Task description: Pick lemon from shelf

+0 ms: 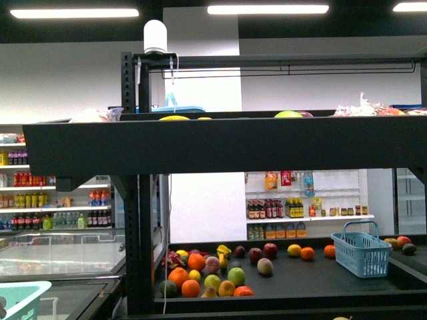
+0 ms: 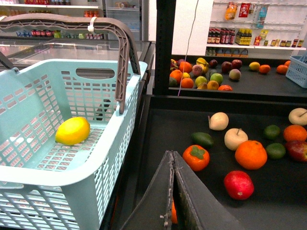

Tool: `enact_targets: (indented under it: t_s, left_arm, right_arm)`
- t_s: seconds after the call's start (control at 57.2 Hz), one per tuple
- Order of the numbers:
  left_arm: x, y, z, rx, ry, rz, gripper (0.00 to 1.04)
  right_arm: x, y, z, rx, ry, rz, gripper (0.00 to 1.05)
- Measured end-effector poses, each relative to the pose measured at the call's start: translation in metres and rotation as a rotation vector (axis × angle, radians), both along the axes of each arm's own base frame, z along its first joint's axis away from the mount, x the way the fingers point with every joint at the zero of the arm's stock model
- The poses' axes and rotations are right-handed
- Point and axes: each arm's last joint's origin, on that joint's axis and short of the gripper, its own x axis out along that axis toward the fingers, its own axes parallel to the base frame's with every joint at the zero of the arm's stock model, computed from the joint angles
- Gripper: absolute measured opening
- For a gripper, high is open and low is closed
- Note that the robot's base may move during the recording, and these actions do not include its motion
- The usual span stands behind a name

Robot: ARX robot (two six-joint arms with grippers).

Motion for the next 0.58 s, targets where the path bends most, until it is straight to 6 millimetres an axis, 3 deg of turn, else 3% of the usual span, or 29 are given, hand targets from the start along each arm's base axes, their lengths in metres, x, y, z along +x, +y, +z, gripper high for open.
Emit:
enact_targets:
  t_s: [0.42,0.577]
  left_arm:
    - [0.0000,0.0000,0.0000,0.000,0.000,0.000,0.97]
    - [0.0000,0.0000,0.0000,0.002,0.000,0.000,0.97]
  right_arm:
    - [0.0000,0.0000,0.0000,0.000,0.000,0.000,0.97]
    - [0.0000,0.0000,0.0000,0.000,0.000,0.000,0.97]
